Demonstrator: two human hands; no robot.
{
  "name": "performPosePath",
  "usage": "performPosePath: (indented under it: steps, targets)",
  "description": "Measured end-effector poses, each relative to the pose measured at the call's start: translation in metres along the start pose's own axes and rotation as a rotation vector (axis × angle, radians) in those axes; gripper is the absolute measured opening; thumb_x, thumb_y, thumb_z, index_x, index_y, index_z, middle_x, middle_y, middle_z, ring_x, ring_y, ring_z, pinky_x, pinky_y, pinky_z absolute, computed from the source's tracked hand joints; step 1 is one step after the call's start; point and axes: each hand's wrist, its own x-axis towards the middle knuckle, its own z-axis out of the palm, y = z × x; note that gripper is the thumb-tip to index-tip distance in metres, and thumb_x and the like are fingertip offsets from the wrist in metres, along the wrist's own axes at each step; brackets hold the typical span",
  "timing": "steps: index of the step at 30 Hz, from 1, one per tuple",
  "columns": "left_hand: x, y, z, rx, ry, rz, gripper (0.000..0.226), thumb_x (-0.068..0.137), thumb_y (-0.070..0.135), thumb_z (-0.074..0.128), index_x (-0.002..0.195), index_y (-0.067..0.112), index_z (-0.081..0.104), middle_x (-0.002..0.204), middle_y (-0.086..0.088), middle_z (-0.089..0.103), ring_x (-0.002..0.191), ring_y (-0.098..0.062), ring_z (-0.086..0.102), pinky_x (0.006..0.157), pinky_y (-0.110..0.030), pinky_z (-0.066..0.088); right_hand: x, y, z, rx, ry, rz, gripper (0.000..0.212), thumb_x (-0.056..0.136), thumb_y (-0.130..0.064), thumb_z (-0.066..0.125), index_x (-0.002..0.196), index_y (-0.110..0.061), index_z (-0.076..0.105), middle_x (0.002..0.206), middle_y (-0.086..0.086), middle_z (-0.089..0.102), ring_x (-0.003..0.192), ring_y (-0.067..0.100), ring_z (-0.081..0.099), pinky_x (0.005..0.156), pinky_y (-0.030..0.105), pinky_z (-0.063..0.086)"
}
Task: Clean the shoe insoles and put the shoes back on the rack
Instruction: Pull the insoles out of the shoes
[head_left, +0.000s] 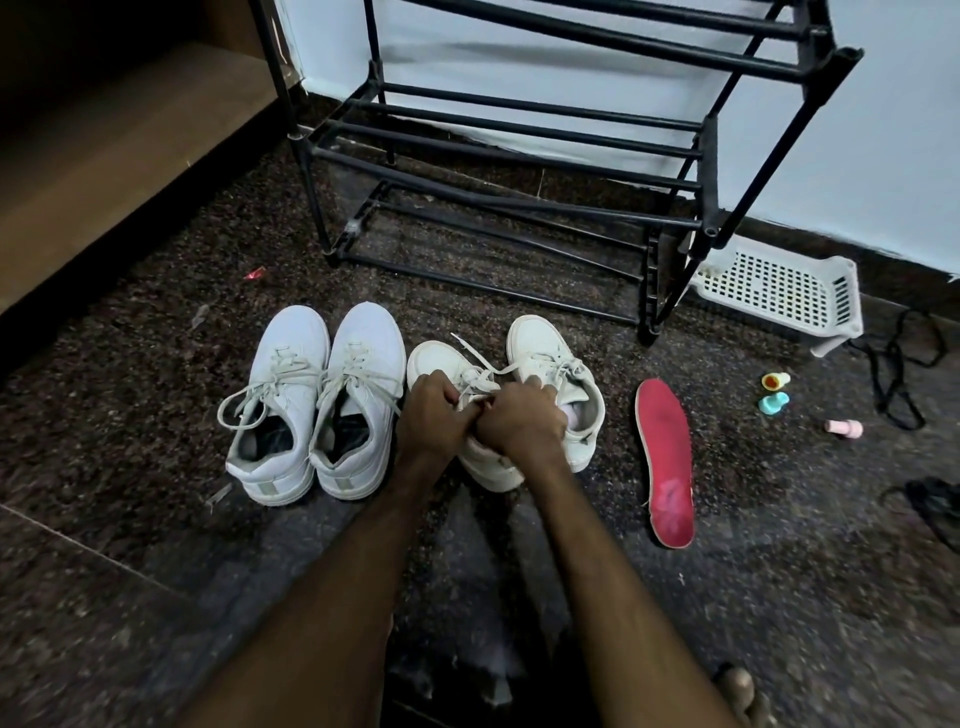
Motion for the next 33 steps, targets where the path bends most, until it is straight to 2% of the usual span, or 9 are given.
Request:
performPosePath:
  steps: [4,7,10,15,20,25,28,30,33]
  targets:
    - [0.001,-0.002,0.000,0.031,-0.005,0.081,0.026,0.069,0.022,0.077,0.074,0.017,0.052,0.086,-0.005,0.059,0.081,-0.026,0.054,0.068,-0.037,0.040,-0.011,0.000,-0.042,0.244,-0.085,0.080,0.031,0.079,-0.040,0.061,0.083,-0.009,0.065,0.087,0.009,0.064,0.092,0.024,0.064,0.071,0.028,0.047]
    - [0.003,-0.002,0.000,0.077,-0.029,0.128,0.029,0.070,0.024,0.078,0.073,0.018,0.050,0.083,-0.003,0.056,0.080,-0.026,0.054,0.067,-0.038,0.041,-0.017,0.008,-0.039,0.299,-0.099,0.068,0.040,0.087,-0.042,0.054,0.084,-0.003,0.067,0.078,0.008,0.062,0.080,0.023,0.062,0.069,0.028,0.046]
    - [0.006,-0.006,-0.004,0.122,-0.077,0.153,0.032,0.067,0.028,0.077,0.073,0.021,0.046,0.084,0.000,0.053,0.079,-0.024,0.054,0.067,-0.037,0.042,-0.027,0.030,-0.026,0.387,-0.149,0.088,0.053,0.076,-0.052,0.062,0.082,0.001,0.062,0.083,0.014,0.070,0.080,0.030,0.069,0.075,0.039,0.056]
    - [0.008,-0.004,-0.010,0.129,-0.091,0.124,0.028,0.069,0.027,0.076,0.078,0.019,0.050,0.086,0.000,0.053,0.081,-0.022,0.052,0.071,-0.035,0.041,-0.043,0.038,-0.034,0.194,0.006,0.089,0.044,0.077,-0.054,0.067,0.084,-0.010,0.066,0.091,0.011,0.068,0.089,0.028,0.066,0.067,0.028,0.041]
    - [0.002,-0.009,-0.010,0.113,-0.082,0.113,0.027,0.067,0.024,0.077,0.077,0.018,0.052,0.084,0.000,0.053,0.083,-0.024,0.054,0.071,-0.034,0.040,-0.057,0.046,-0.044,0.276,-0.016,-0.036,0.041,0.080,-0.044,0.070,0.060,-0.012,0.054,0.061,0.003,0.058,0.061,0.020,0.057,0.048,0.026,0.032]
    - [0.004,-0.001,-0.015,0.136,-0.095,0.056,0.027,0.067,0.028,0.074,0.076,0.022,0.050,0.088,0.000,0.058,0.083,-0.023,0.055,0.071,-0.035,0.045,-0.076,0.087,-0.075,0.703,-0.083,-0.123,0.034,0.075,-0.043,0.077,0.079,-0.009,0.069,0.070,0.001,0.071,0.063,0.021,0.065,0.061,0.037,0.050]
    - [0.009,-0.006,-0.016,0.170,-0.134,0.022,0.028,0.068,0.029,0.075,0.081,0.021,0.051,0.093,-0.002,0.058,0.087,-0.023,0.056,0.074,-0.035,0.046,-0.095,0.108,-0.098,0.992,-0.197,-0.269,0.017,0.084,-0.016,0.071,0.089,0.000,0.069,0.080,0.016,0.069,0.069,0.018,0.060,0.067,0.030,0.048]
    - [0.009,-0.009,-0.020,0.125,-0.176,0.000,0.030,0.068,0.030,0.076,0.087,0.021,0.055,0.099,-0.005,0.060,0.093,-0.024,0.058,0.080,-0.036,0.048,-0.107,0.122,-0.111,1.117,-0.177,-0.341,0.016,0.085,-0.012,0.066,0.093,0.002,0.068,0.083,0.015,0.068,0.073,0.017,0.061,0.068,0.022,0.050]
    - [-0.006,0.011,-0.034,-0.103,0.045,-0.081,0.025,0.076,0.038,0.072,0.086,0.021,0.057,0.094,-0.008,0.065,0.092,-0.028,0.062,0.079,-0.036,0.049,-0.113,0.137,-0.116,1.407,-0.044,-0.334,0.017,0.086,-0.012,0.057,0.099,-0.004,0.064,0.083,0.006,0.069,0.074,0.011,0.063,0.070,0.020,0.052]
